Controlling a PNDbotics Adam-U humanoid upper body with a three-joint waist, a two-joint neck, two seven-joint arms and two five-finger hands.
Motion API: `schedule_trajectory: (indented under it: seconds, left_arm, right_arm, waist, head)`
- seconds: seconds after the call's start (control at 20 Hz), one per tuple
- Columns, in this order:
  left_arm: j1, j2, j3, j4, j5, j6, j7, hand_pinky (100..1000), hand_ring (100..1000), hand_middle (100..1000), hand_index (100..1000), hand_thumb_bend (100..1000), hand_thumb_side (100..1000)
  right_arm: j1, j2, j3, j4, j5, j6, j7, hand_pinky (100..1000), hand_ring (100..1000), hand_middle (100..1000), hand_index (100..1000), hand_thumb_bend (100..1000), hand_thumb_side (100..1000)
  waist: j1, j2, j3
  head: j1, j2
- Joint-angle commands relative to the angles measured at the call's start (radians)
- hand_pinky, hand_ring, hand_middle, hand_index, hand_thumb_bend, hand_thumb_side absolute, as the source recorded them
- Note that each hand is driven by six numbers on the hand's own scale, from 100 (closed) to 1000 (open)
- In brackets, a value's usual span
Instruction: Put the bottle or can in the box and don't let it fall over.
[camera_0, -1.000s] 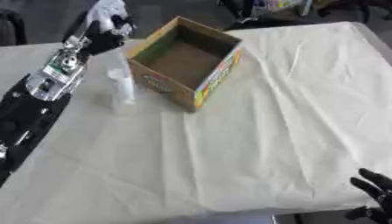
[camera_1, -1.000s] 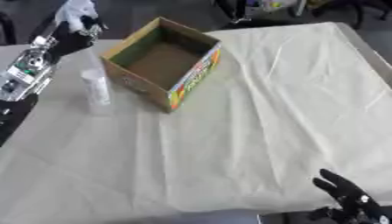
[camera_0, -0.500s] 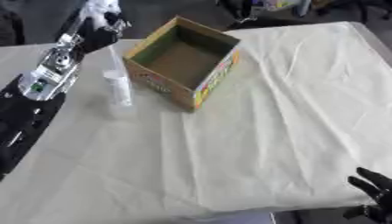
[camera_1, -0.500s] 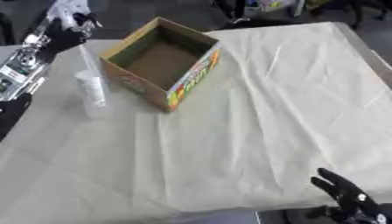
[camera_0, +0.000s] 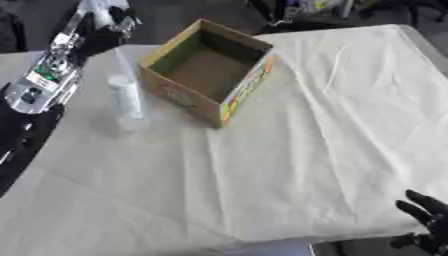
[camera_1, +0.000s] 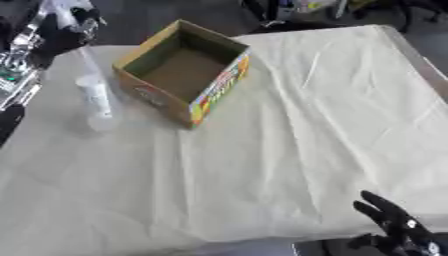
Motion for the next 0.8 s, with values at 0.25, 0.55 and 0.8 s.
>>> schedule_trajectory:
  seconds: [0.25,0.55,0.8]
  left_arm:
    - [-0.007,0.067,0.039,-0.096,0.055,0.002,0.030,822,727,161,492,100,285]
    - [-0.065,0.080,0.019,-0.116,0.064,0.009,0.074,813,717,163,493,100,287]
    - [-0.134,0.068,-0.021,-0.080,0.035,0.007,0.118,809,714,165,494,100,292]
  right_arm:
    - [-0.001,-0.012,-0.002,-0.013,0.006,-0.007,0.005,654,1000,1000,1000,100,470]
    - [0.001,-0.011,0.005,-0.011,0.010,-0.009,0.005,654,1000,1000,1000,100,470]
    - [-0.002,-0.015,0.017,-0.011,0.008,-0.009,0.005,654,1000,1000,1000,100,470]
  waist:
    - [-0.002,-0.010,0.003]
    - [-0.003,-0.010,-0.004]
    - [-0.003,-0.006,-0.024]
  head:
    - [-0.024,-0.007]
    - [-0.042,-0.040]
    - [-0.055,-0.080]
